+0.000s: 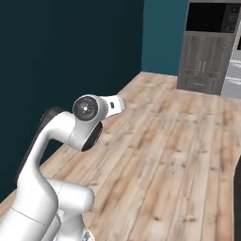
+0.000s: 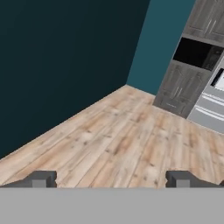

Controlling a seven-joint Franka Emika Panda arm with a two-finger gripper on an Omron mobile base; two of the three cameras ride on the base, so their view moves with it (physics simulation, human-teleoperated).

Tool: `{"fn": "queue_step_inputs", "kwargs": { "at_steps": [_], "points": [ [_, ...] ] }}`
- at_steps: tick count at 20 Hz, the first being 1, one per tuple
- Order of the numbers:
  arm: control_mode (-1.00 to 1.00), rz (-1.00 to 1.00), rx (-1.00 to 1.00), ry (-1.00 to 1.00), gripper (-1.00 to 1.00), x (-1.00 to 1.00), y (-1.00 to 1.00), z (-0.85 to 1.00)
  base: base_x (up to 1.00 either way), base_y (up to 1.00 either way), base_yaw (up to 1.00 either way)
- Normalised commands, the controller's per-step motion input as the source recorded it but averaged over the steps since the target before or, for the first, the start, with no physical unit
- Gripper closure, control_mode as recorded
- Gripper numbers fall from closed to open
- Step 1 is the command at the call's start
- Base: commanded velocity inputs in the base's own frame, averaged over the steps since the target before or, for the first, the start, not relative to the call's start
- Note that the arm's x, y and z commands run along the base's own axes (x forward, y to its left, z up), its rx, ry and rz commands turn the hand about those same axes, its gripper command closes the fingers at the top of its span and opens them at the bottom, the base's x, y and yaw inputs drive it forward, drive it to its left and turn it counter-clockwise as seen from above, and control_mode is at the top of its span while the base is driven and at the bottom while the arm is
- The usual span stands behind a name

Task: Take the smaller bowl and place it next to the appetizer plate on the dining counter , and place the larger bowl next to the plate with cooked food.

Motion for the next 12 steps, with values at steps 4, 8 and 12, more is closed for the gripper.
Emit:
{"fn": "queue_step_inputs", "kwargs": {
  "at_steps": [4,8,12],
  "points": [
    [1.00,0.00,0.00,0.00,-1.00,0.00,0.00,0.00,1.00,-0.48,-0.10],
    [1.00,0.00,0.00,0.00,-1.00,0.00,0.00,0.00,1.00,-0.46,-0.08],
    [1.00,0.00,0.00,0.00,-1.00,0.00,0.00,0.00,1.00,-0.48,-0.07]
  ]
}}
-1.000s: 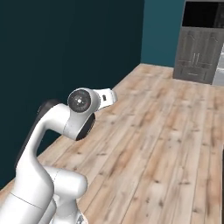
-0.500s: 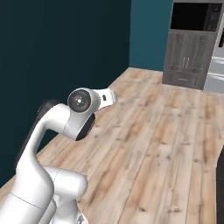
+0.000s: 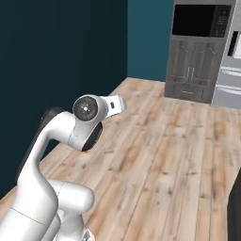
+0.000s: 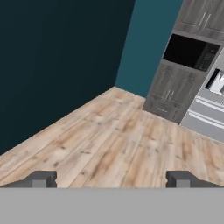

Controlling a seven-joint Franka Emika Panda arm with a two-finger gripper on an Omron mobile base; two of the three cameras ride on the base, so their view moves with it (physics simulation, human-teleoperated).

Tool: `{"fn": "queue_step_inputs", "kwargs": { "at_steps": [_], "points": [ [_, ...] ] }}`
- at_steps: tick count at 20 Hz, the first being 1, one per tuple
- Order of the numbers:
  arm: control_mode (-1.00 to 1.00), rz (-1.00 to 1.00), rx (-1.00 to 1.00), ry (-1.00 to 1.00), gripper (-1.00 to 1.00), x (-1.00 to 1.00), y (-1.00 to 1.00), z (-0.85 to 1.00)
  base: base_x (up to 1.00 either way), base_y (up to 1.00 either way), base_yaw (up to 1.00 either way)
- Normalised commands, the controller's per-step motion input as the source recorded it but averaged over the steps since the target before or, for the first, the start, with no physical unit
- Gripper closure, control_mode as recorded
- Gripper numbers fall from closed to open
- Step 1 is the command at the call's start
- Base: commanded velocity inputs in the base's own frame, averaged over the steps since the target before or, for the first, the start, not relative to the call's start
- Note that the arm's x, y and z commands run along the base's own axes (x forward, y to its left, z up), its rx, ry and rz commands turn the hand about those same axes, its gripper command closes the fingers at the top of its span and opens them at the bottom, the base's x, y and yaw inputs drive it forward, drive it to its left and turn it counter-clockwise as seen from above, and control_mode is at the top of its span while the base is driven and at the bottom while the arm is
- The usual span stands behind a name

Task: Take the smaller bowl and place it next to the appetizer plate on the dining counter , and place the larger bowl next to the plate with cooked food.

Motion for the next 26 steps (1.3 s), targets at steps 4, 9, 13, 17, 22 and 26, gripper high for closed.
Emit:
{"fn": "queue_step_inputs", "kwargs": {
  "at_steps": [4,9,13,17,22,26],
  "points": [
    [1.00,0.00,0.00,0.00,-1.00,0.00,0.00,0.00,1.00,-0.52,-0.11],
    [1.00,0.00,0.00,0.00,-1.00,0.00,0.00,0.00,1.00,-0.51,-0.17],
    [1.00,0.00,0.00,0.00,-1.00,0.00,0.00,0.00,1.00,-0.46,-0.20],
    [1.00,0.00,0.00,0.00,-1.00,0.00,0.00,0.00,1.00,-0.39,-0.21],
    [1.00,0.00,0.00,0.00,-1.00,0.00,0.00,0.00,1.00,-0.40,-0.23],
    [1.00,0.00,0.00,0.00,-1.00,0.00,0.00,0.00,0.87,-0.36,-0.26]
  ]
}}
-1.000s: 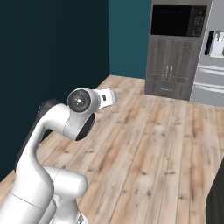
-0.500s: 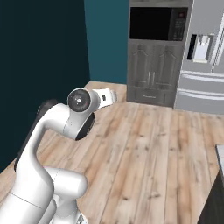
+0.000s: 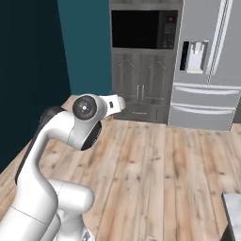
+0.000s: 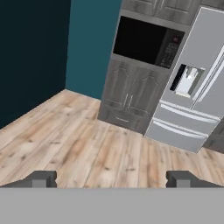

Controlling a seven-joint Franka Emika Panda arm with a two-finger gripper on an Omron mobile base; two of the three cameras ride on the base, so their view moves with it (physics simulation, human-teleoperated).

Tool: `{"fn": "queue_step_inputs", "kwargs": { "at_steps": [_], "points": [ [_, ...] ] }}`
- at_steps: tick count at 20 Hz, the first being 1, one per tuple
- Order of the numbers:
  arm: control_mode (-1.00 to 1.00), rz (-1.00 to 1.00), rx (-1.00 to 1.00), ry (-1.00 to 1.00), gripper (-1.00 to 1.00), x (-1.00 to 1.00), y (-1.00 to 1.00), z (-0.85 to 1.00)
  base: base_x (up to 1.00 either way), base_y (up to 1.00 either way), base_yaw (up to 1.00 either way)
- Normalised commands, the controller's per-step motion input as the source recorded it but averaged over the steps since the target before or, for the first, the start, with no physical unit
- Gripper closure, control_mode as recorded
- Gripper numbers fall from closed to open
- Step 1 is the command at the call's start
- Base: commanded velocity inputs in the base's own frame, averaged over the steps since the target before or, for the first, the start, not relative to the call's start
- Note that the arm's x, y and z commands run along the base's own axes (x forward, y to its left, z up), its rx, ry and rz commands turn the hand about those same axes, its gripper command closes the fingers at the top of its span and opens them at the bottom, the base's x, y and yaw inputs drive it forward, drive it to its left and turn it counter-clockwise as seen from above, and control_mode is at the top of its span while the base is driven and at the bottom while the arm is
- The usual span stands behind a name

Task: Take the smaller bowl and place it next to the appetizer plate on the dining counter , and place the larger bowl next to the plate with cooked food.

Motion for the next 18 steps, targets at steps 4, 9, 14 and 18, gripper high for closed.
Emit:
{"fn": "queue_step_inputs", "kwargs": {
  "at_steps": [4,9,14,18],
  "points": [
    [1.00,0.00,0.00,0.00,-1.00,0.00,0.00,0.00,0.60,-0.28,-0.30],
    [1.00,0.00,0.00,0.00,-1.00,0.00,0.00,0.00,0.37,-0.32,-0.38],
    [1.00,0.00,0.00,0.00,-1.00,0.00,0.00,0.00,0.36,-0.28,-0.47],
    [1.00,0.00,0.00,0.00,-1.00,0.00,0.00,0.00,0.55,-0.19,-0.48]
  ]
}}
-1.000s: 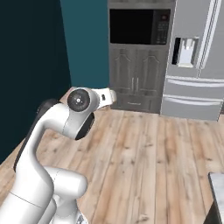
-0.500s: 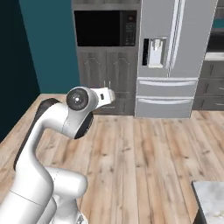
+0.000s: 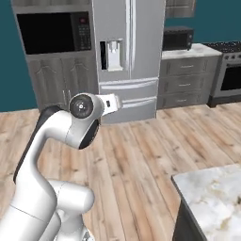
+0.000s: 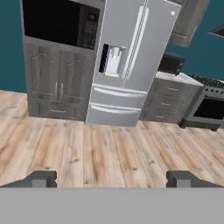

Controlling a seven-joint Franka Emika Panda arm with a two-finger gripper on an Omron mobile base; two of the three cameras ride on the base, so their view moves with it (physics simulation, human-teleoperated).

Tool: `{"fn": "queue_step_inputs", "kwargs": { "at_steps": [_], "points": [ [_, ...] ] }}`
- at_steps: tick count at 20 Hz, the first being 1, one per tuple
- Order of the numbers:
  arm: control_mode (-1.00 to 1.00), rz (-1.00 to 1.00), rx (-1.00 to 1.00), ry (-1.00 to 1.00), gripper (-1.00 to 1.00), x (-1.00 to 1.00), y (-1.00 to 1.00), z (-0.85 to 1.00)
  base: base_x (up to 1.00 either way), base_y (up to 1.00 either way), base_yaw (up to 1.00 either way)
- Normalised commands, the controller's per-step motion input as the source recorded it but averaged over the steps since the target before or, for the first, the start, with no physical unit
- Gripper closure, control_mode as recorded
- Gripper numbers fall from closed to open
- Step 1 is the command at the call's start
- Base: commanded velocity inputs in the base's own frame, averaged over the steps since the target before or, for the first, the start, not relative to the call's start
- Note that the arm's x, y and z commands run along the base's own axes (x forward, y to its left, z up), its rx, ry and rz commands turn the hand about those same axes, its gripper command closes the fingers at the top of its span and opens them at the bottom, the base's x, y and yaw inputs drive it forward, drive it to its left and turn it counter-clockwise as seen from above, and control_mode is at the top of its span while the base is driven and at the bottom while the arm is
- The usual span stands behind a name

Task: Take the smaller bowl and place it next to the appetizer plate on the dining counter , and place the larger bowl next to the plate with cooked food.

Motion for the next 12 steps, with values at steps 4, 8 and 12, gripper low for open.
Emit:
{"fn": "queue_step_inputs", "kwargs": {
  "at_steps": [4,8,12],
  "points": [
    [1.00,0.00,0.00,0.00,-1.00,0.00,0.00,0.00,0.99,-0.10,-0.34],
    [1.00,0.00,0.00,0.00,-1.00,0.00,0.00,0.00,1.00,-0.01,-0.27],
    [1.00,0.00,0.00,0.00,-1.00,0.00,0.00,0.00,1.00,0.00,-0.20]
  ]
}}
